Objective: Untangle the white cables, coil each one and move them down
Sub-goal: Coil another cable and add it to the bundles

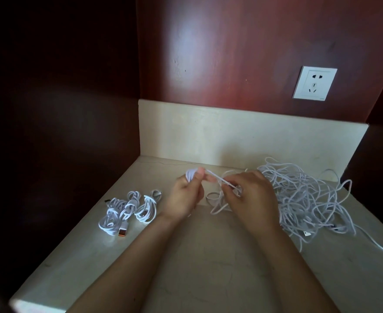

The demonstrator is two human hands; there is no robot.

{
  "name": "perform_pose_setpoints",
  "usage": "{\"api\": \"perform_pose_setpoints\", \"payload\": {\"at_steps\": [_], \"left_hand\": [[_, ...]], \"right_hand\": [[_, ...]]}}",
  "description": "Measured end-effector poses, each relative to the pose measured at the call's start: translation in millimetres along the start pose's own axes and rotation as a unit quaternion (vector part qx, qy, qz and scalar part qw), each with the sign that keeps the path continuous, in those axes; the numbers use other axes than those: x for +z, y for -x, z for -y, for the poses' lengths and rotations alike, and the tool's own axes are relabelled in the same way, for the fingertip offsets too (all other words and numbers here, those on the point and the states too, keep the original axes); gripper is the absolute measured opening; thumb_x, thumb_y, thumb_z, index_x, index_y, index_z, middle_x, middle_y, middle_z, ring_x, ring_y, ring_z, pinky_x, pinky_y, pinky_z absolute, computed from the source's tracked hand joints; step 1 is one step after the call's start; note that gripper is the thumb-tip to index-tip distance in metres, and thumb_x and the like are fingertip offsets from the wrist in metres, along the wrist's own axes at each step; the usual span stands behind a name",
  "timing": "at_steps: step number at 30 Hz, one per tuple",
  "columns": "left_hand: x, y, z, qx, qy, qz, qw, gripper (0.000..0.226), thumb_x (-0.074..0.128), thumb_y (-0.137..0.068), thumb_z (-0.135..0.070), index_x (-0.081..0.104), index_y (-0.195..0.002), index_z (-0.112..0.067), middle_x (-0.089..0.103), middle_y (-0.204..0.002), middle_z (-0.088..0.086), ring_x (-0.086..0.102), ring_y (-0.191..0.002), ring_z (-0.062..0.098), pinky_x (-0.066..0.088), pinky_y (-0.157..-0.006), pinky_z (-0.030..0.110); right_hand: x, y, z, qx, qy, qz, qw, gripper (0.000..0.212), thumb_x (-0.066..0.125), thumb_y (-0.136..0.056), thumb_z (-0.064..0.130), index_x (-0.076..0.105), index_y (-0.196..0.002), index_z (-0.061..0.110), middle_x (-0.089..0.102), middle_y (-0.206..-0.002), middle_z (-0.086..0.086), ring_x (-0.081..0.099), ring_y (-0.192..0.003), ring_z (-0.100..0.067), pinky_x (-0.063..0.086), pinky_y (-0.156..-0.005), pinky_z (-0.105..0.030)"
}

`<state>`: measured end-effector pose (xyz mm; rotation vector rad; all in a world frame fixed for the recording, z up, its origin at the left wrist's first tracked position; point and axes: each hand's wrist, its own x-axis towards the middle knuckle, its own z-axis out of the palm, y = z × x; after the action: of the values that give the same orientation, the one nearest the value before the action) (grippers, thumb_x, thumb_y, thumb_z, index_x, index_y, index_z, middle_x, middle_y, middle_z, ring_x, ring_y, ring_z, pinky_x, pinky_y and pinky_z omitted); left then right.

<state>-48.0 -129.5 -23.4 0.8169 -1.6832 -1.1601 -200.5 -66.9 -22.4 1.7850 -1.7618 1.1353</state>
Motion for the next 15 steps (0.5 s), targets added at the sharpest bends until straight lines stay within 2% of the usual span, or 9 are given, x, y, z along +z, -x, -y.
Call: {"api": "perform_pose_setpoints", "payload": {"at_steps": [2, 5, 7, 9, 11, 13, 15], "left_hand": [[0, -6, 4, 0.010, 0.047, -0.056, 0.997, 0.041, 0.036, -0.105, -0.033, 0.071, -0.101, -0.011, 0.049, -0.053, -0.005, 0.038, -0.044, 0.005, 0.034, -0.043, 0.018], [0, -10, 8, -0.015, 0.156, -0.063, 0.986, 0.041, 0.035, -0.105, -0.038, 0.072, -0.100, -0.021, 0.070, -0.081, -0.006, 0.052, -0.064, 0.008, 0.044, -0.054, 0.021], [-2, -12, 8, -0.041, 0.217, -0.062, 0.973, 0.043, 0.032, -0.105, -0.039, 0.070, -0.101, -0.020, 0.075, -0.095, -0.004, 0.063, -0.081, 0.009, 0.051, -0.070, 0.022], [-1, -13, 5, -0.068, 0.313, -0.062, 0.945, 0.045, 0.032, -0.104, -0.040, 0.067, -0.100, -0.011, 0.076, -0.097, 0.005, 0.069, -0.094, 0.013, 0.053, -0.087, 0.028], [-1, -13, 0, -0.080, 0.397, -0.086, 0.910, 0.045, 0.036, -0.103, -0.041, 0.061, -0.087, -0.008, 0.074, -0.083, 0.011, 0.072, -0.087, 0.022, 0.056, -0.088, 0.036], [-6, -15, -2, -0.071, 0.479, -0.124, 0.866, 0.045, 0.036, -0.103, -0.042, 0.050, -0.072, -0.012, 0.060, -0.056, 0.004, 0.066, -0.058, 0.019, 0.058, -0.071, 0.034], [-16, -20, 0, -0.062, 0.521, -0.167, 0.835, 0.045, 0.034, -0.103, -0.044, 0.040, -0.069, -0.016, 0.037, -0.046, -0.003, 0.043, -0.040, 0.012, 0.048, -0.050, 0.023]], "right_hand": [[1, 0, 4, 0.004, 0.007, -0.008, 1.000, 0.013, 0.061, -0.081, 0.028, 0.073, -0.082, 0.024, 0.068, -0.077, 0.006, 0.056, -0.080, -0.022, 0.046, -0.072, -0.034], [6, 1, 12, -0.014, 0.010, 0.007, 1.000, 0.023, 0.055, -0.085, 0.033, 0.075, -0.092, 0.024, 0.069, -0.080, 0.004, 0.058, -0.083, -0.023, 0.048, -0.074, -0.034], [7, 1, 15, -0.014, 0.010, 0.010, 1.000, 0.029, 0.053, -0.084, 0.036, 0.076, -0.096, 0.023, 0.070, -0.080, 0.002, 0.059, -0.084, -0.025, 0.050, -0.075, -0.035], [8, 1, 16, -0.014, 0.016, 0.011, 1.000, 0.028, 0.054, -0.082, 0.036, 0.076, -0.092, 0.023, 0.070, -0.078, 0.001, 0.060, -0.082, -0.026, 0.050, -0.074, -0.035], [9, 3, 18, -0.011, 0.033, 0.023, 0.999, 0.024, 0.057, -0.079, 0.034, 0.076, -0.086, 0.022, 0.069, -0.076, 0.001, 0.059, -0.080, -0.026, 0.051, -0.072, -0.035], [10, 4, 18, -0.005, 0.050, 0.037, 0.998, 0.020, 0.058, -0.076, 0.033, 0.076, -0.080, 0.024, 0.069, -0.074, 0.003, 0.058, -0.078, -0.025, 0.050, -0.071, -0.035], [10, 4, 15, 0.005, 0.059, 0.048, 0.997, 0.023, 0.053, -0.077, 0.035, 0.074, -0.076, 0.025, 0.068, -0.073, 0.004, 0.057, -0.077, -0.025, 0.048, -0.070, -0.034]]}}
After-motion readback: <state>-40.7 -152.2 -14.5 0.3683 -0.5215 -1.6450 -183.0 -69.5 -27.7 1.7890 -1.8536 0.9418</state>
